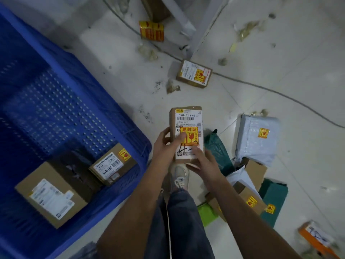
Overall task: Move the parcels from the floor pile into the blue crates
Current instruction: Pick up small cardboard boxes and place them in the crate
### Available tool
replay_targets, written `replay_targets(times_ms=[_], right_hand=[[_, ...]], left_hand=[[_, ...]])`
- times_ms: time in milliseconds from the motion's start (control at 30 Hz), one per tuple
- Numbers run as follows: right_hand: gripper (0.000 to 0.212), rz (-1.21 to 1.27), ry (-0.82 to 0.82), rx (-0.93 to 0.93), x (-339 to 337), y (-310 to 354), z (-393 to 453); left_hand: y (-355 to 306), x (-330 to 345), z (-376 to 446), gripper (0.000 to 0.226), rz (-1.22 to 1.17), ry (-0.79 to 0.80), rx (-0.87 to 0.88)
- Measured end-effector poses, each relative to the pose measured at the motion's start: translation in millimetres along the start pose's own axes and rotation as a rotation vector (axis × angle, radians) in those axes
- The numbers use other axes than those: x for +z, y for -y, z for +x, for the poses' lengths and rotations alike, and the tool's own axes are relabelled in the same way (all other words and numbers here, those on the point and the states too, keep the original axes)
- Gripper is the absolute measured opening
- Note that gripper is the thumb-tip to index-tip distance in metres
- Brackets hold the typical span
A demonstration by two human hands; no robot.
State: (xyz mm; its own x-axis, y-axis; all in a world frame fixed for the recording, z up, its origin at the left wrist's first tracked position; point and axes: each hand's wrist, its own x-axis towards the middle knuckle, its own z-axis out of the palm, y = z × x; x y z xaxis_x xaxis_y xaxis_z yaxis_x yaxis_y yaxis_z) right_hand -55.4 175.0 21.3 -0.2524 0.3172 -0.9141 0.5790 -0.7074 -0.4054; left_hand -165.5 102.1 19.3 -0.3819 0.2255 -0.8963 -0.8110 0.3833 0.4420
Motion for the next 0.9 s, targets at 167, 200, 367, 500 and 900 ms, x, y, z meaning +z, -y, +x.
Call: replay_targets(times_ms=[167,200,367,500,900], right_hand=[[0.035,-0.210,0.158,-0.122,30,30,-19],[0.038,-0.260,0.196,-0.134,38,36,-23],[0.026,-0.404,0.347,-0.140,83,54,-31],[0.036,-0.544,0.444,-0.170,124,54,-33],[0.046,-1.125,0.461,-0.129,236,-49,-23]], left_hand=[[-10,-59,-29,0.050,-0.131,0.032,0.041],[-11,-68,-37,0.046,-0.132,0.045,0.056],[-23,-112,-53,0.041,-0.263,-0.056,0.062],[-21,-157,-60,0.039,-0.294,-0.203,0.089],[49,-248,-41,0.043,-0.241,-0.410,0.051]])
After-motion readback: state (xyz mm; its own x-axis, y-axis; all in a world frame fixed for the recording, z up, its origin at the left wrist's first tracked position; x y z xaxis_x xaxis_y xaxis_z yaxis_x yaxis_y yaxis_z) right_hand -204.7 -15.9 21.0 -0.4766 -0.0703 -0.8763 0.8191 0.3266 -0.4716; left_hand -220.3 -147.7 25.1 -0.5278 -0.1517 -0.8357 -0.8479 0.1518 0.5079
